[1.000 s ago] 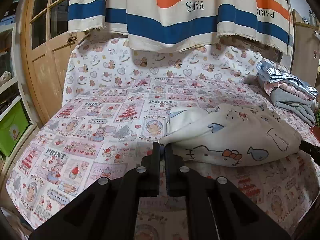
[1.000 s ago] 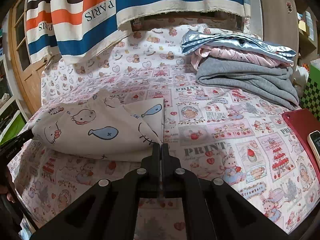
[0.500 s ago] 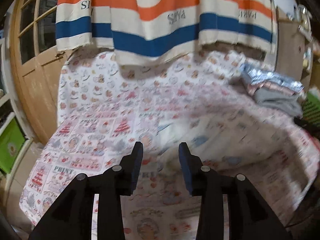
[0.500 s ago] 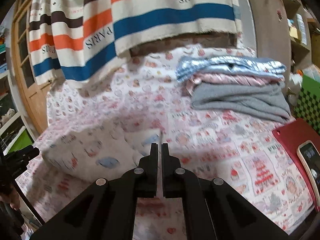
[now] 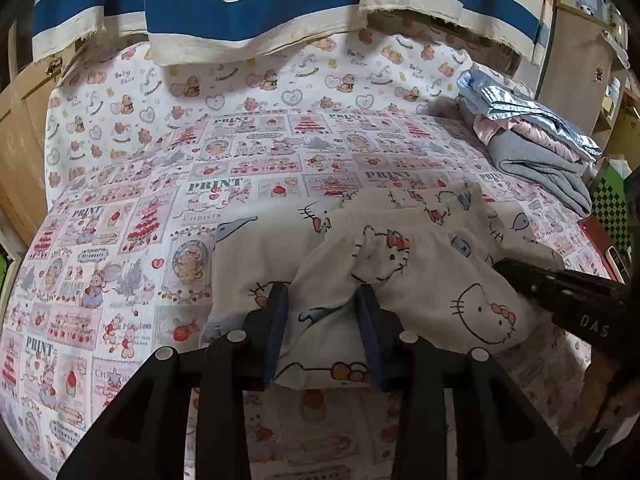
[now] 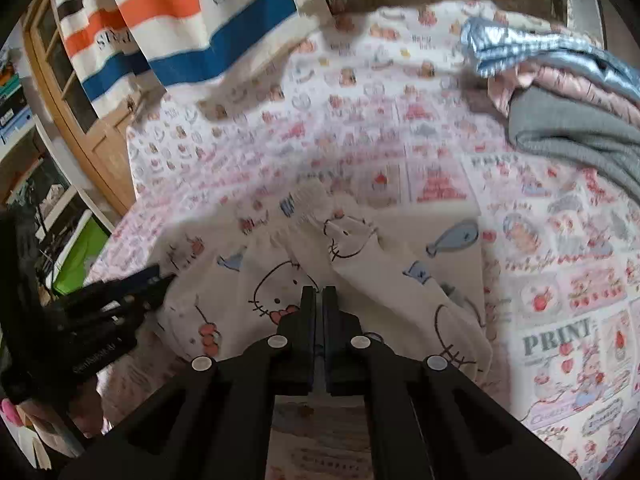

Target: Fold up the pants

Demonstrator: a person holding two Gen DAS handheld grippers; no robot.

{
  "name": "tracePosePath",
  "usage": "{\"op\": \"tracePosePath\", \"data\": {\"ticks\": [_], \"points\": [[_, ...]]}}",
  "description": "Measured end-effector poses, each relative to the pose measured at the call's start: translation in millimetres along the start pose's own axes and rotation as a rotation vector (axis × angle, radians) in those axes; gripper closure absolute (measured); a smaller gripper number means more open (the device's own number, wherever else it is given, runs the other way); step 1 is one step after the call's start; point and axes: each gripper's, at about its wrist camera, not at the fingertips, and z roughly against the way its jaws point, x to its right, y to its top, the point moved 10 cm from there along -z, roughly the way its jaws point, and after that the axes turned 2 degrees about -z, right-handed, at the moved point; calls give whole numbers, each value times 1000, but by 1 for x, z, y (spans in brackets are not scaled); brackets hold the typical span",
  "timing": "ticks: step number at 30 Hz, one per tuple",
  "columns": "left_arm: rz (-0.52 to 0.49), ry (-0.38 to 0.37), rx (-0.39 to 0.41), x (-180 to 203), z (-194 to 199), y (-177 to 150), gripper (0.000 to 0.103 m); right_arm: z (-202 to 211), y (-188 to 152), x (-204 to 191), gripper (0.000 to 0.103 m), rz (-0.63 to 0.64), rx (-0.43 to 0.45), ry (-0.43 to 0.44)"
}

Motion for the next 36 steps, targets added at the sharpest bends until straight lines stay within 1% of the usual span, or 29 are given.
{"op": "tracePosePath", "data": {"ticks": [2,3,4,5,6,7,8,9,10,11,12,13,14,15,16,18,21,23,24,28,29,31,33,34,36], "points": [[10,-10,-1,-1,1,0,69,2,-1,1,102,2,3,10],[16,-16,2,-1,2,1,69,3,0,0,100,3,5,17],[21,-23,9,-2,5,2,69,6,0,0,98,4,9,24],[20,-26,18,-2,9,2,69,10,1,-1,93,4,20,34],[14,-22,26,-2,12,2,69,17,1,-3,80,5,38,48],[8,-18,34,-2,16,2,69,23,0,-3,71,5,52,59],[4,-13,38,-3,20,2,67,30,-1,-3,50,6,70,75],[5,-6,37,-5,23,0,64,36,-4,-3,40,9,83,87],[6,1,34,-7,25,-2,62,42,-7,-3,40,14,86,85],[7,6,28,-8,26,-4,56,46,-12,-1,40,21,80,73],[11,14,21,-11,27,-6,46,50,-16,3,40,26,75,52],[18,24,18,-13,28,-8,42,54,-20,9,40,26,73,22],[28,40,18,-17,30,-10,29,56,-22,16,38,20,74,-14],[40,63,16,-22,31,-12,17,59,-25,25,26,6,75,-63],[53,79,17,-26,31,-14,15,61,-26,33,21,-12,79,-90],[88,81,14,-35,32,-18,14,66,-28,48,19,-78,95,-95],[176,26,-18,-43,24,-25,14,62,-28,68,19,-215,77,-38],[233,-15,-47,-44,17,-29,13,60,-22,74,19,-253,93,-9],[242,-21,-27,-45,18,-27,12,57,-18,76,19,-262,94,-2],[258,-51,-11,-40,15,-20,12,44,-12,66,19,-253,85,45],[252,-54,-7,-38,13,-19,13,41,-11,61,19,-232,90,38],[221,-36,4,-34,9,-15,15,33,-7,55,19,-187,89,9],[191,-16,17,-31,5,-12,23,28,-4,53,19,-164,91,-12],[179,-8,24,-30,3,-11,25,25,-3,53,19,-155,92,-24],[167,-2,36,-28,0,-8,34,20,1,52,20,-127,86,-51]]}}
